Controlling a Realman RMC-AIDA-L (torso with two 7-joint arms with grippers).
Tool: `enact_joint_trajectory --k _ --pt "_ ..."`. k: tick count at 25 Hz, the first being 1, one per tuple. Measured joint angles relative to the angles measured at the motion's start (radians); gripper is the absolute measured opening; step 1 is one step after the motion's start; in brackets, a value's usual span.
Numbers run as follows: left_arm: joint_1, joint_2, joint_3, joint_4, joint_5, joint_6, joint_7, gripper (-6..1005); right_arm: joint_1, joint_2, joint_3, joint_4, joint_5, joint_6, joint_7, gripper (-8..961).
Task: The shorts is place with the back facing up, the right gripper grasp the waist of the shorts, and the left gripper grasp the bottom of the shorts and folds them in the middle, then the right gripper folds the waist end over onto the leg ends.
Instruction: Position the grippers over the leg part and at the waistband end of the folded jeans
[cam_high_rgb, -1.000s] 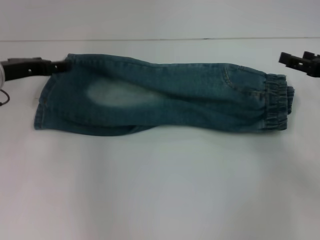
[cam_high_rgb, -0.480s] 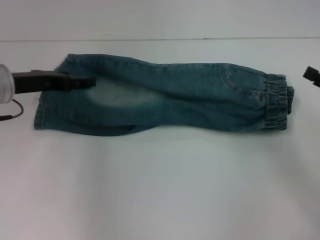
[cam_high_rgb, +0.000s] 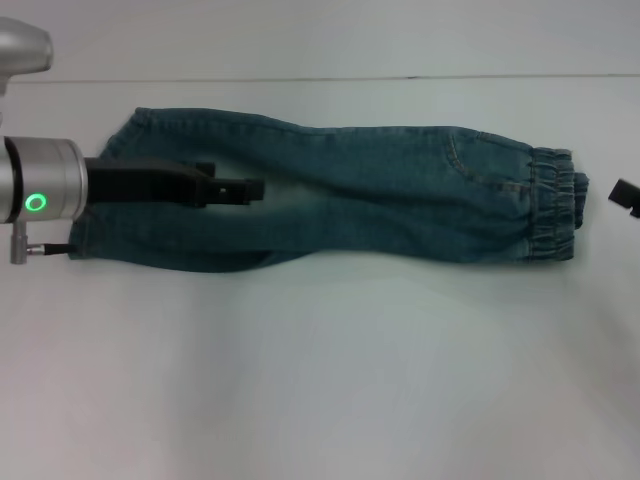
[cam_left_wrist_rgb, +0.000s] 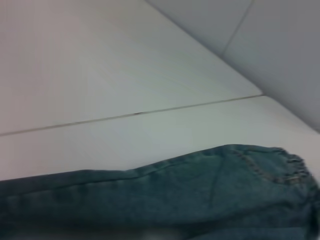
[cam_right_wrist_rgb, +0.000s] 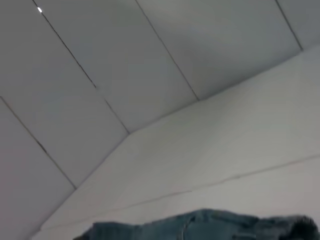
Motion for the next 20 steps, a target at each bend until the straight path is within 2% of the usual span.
enact_joint_trajectory --k 2,9,15,20 --pt "-0.001 0.0 0.007 -0.003 -0.013 0.012 0.001 919 0.001 -0.006 0.003 0.018 -0.025 0.002 -0.001 904" --pt "-0.011 0.002 0.011 -0.017 -0.056 0.033 0.001 918 0.008 -0.006 0.004 0.026 -0.095 0.02 0.0 902" --pt "-0.033 0.009 0.002 -0.032 -0.06 0.057 -0.015 918 0.029 -0.023 0.004 0.026 -0.145 0.032 0.053 901" --pt "-0.048 0.028 -0.002 -0.04 -0.071 0.081 -0.025 918 0.041 -0.031 0.004 0.026 -0.174 0.041 0.067 898"
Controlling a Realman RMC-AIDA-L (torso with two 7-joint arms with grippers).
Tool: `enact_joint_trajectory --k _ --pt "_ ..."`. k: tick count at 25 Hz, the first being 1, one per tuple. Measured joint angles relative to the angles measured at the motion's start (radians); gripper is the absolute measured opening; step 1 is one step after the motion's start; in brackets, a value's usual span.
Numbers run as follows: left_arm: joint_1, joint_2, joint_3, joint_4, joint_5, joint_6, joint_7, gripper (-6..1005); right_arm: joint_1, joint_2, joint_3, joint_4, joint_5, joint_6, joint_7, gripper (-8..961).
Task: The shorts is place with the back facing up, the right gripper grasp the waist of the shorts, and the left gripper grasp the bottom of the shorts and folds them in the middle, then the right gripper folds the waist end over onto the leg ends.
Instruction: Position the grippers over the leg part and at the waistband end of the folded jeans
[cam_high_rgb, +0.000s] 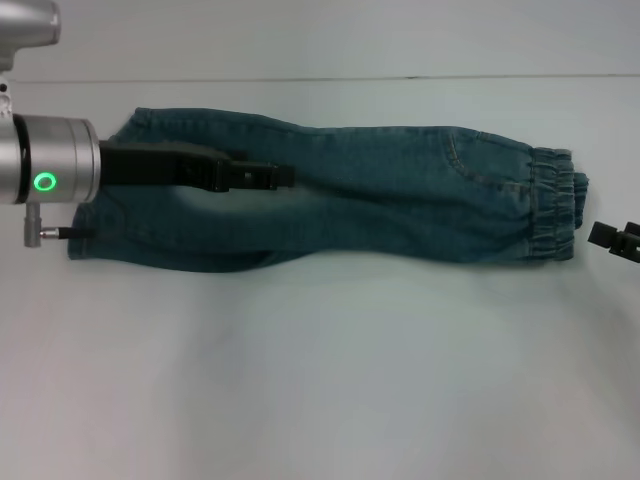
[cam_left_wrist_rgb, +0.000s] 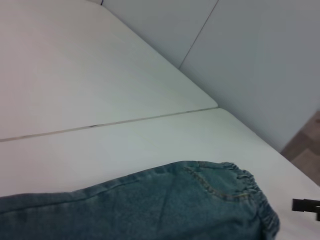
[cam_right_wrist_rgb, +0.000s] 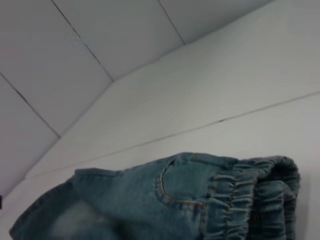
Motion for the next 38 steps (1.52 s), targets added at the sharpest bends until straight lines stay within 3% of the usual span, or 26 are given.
enact_joint_trajectory --k 10,19,32,38 --pt "0.013 0.021 0.001 -0.013 -0.001 0.084 0.005 918 0.042 -0.008 -0.008 0.008 -0.056 0.03 0.023 885" --pt "0.019 0.018 0.001 -0.015 -0.001 0.107 0.004 917 0.1 0.006 -0.011 0.026 -0.121 0.092 0.015 873" --pt "0.01 0.018 0.002 -0.016 0.0 0.106 -0.004 917 0.169 0.011 -0.024 0.089 -0.13 0.149 -0.022 856" --pt "0.01 0.02 0.003 -0.016 0.001 0.102 -0.004 918 0.177 0.013 -0.027 0.102 -0.13 0.16 -0.023 781"
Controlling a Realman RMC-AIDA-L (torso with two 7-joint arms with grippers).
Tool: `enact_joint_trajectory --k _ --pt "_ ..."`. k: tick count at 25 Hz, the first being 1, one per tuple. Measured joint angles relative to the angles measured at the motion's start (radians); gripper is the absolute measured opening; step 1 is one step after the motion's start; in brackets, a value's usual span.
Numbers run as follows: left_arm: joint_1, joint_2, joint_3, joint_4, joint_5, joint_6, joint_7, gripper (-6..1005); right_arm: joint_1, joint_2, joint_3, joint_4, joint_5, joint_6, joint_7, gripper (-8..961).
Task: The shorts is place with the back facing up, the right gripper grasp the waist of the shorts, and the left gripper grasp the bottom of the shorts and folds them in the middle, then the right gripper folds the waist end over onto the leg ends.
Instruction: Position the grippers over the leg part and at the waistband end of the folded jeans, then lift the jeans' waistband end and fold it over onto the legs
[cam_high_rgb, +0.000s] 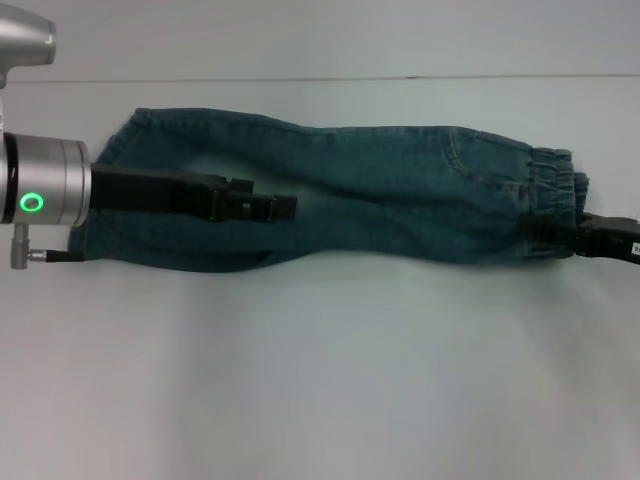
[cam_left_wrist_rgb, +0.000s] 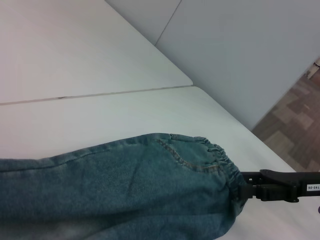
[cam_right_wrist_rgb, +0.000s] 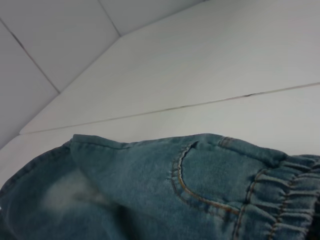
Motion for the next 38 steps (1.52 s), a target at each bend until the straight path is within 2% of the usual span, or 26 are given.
enact_joint_trajectory --k 11,14,19,25,31,38 --pt "0.0 0.002 -0.001 0.0 0.002 -0.001 -0.001 919 -0.018 0.003 0.002 0.002 0.002 0.002 0.01 607" --pt "-0.001 0.002 0.002 0.0 0.002 -0.001 -0.002 918 -0.023 0.003 0.003 0.002 0.004 0.002 0.011 378" --pt "-0.004 0.0 0.005 0.0 0.009 -0.001 -0.002 918 -0.028 0.003 0.006 0.001 0.007 0.017 0.011 157" --pt "-0.004 -0.002 0.006 -0.001 0.01 0.002 -0.002 918 -0.02 0.003 0.005 0.003 0.009 0.037 0.011 56" --pt "-0.003 -0.002 0.006 -0.003 0.01 0.002 -0.002 918 -0.019 0.008 0.007 0.0 0.011 0.035 0.002 60" --pt "-0.01 -0.001 0.007 -0.029 0.01 -0.004 -0.001 918 -0.056 0.023 0.017 -0.014 0.047 0.015 -0.008 65"
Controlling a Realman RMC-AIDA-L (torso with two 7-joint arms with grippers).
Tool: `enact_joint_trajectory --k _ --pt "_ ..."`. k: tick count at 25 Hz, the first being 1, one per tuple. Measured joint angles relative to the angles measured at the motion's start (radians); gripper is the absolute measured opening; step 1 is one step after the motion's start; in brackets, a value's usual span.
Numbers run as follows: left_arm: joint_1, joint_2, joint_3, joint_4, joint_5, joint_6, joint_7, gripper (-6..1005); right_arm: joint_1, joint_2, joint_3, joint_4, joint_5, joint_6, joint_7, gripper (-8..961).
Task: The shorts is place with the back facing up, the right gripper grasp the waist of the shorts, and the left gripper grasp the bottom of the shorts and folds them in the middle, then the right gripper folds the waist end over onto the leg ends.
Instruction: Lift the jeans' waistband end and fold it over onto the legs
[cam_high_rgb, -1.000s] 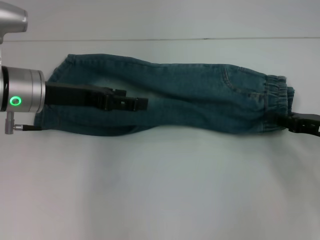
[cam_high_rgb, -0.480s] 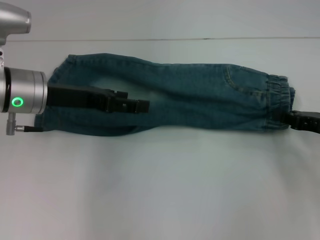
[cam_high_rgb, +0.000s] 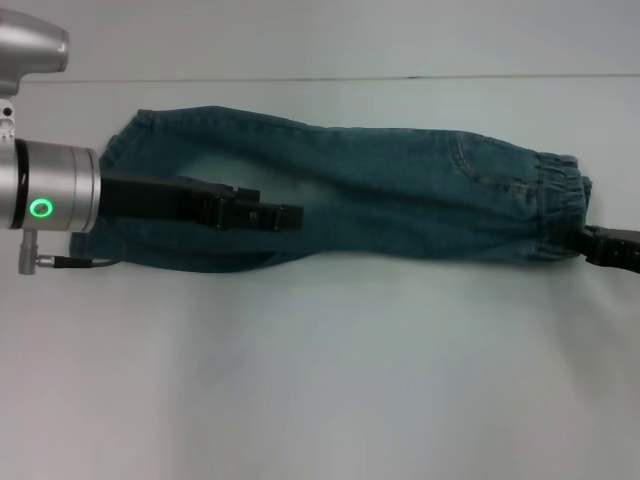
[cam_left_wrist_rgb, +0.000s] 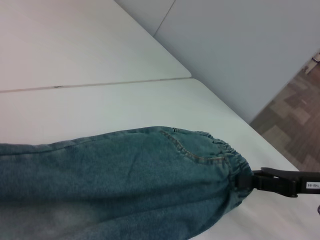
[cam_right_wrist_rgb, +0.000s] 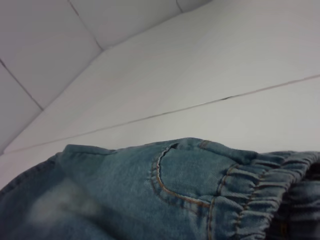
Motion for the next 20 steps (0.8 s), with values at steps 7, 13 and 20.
enact_joint_trajectory --k 7,13,20 --pt "-0.006 -0.023 0.001 -0.001 -0.009 -0.023 0.009 918 -0.041 0.008 0.016 -0.023 0.013 -0.046 0.004 70" --pt "-0.059 -0.053 0.037 -0.074 -0.033 -0.123 0.032 914 -0.071 0.016 0.024 -0.078 0.026 -0.098 0.024 75" --pt "-0.128 -0.056 0.187 -0.172 -0.097 -0.311 0.031 865 -0.091 0.015 0.04 -0.126 0.029 -0.152 0.044 80"
